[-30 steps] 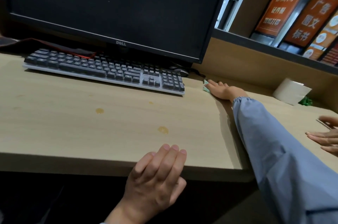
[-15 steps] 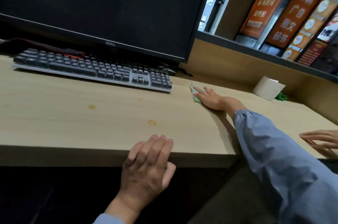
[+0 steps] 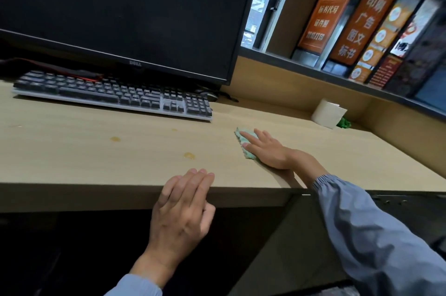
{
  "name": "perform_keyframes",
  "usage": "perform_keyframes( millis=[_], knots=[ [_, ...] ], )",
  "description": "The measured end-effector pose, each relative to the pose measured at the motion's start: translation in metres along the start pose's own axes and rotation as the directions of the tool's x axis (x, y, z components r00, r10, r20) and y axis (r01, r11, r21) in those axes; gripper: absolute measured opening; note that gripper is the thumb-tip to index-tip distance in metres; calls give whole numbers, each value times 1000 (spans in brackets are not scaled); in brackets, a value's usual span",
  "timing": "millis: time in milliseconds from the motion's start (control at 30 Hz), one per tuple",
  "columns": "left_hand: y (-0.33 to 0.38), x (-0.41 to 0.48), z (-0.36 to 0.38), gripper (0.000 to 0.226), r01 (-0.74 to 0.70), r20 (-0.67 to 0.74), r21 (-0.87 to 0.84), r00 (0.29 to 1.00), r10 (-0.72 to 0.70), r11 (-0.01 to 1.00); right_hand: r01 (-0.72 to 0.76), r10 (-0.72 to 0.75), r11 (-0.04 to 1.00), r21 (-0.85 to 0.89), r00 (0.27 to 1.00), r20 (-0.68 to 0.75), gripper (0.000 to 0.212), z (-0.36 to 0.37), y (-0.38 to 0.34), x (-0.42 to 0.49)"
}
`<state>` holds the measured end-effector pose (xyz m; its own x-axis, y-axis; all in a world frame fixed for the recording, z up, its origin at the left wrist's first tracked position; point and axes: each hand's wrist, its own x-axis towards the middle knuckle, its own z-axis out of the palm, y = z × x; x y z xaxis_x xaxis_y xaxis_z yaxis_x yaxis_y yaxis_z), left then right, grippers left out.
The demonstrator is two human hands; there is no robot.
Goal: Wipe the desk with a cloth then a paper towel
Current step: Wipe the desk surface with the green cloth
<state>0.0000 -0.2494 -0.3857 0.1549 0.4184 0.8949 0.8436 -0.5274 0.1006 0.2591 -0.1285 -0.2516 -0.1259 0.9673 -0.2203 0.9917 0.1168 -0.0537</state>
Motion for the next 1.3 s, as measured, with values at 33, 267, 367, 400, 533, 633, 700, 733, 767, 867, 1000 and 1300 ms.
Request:
perform_keyframes(
  millis=[33,267,367,400,533,633,700,733,767,867,1000,1300],
  knots=[
    [0,0,-2,44,0,8,-7,1000,0,1000,6,-6,1000,4,1000,-1,58,1,-2,-9],
    [2,1,-13,48,20,74,-39,997,-18,999,12,-13,1000,-6,999,-30,56,15,-18,-57],
    [2,3,-17,50,31,107,-48,994,-25,998,18,-19,1000,-17,999,-35,56,20,-21,-73],
    [2,3,-18,50,33,114,-49,993,-27,998,20,-21,1000,-21,999,-37,56,22,-22,-78],
    [3,3,-22,51,38,129,-57,991,-31,998,16,-17,1000,-21,998,-58,61,24,-24,-86],
    [3,4,-23,51,47,137,-66,990,-38,997,9,-9,1000,-6,995,-103,70,21,-27,-92],
    [4,5,-23,51,49,133,-65,990,-40,997,12,-5,999,49,989,-148,72,23,-33,-93],
    [3,4,-22,50,48,130,-64,991,-40,997,16,-4,997,77,988,-154,70,27,-36,-91],
    [3,4,-22,50,49,128,-64,991,-40,997,17,-4,996,84,988,-151,68,30,-40,-89],
    [3,3,-22,49,56,120,-66,992,-47,996,6,3,997,79,993,-115,61,33,-42,-82],
    [6,3,-23,50,64,135,-74,989,-54,995,24,-17,997,68,995,-102,57,30,-39,-78],
    [7,3,-24,52,81,169,-86,983,-65,993,37,-39,999,-28,998,-51,59,23,-57,-47]
  ],
)
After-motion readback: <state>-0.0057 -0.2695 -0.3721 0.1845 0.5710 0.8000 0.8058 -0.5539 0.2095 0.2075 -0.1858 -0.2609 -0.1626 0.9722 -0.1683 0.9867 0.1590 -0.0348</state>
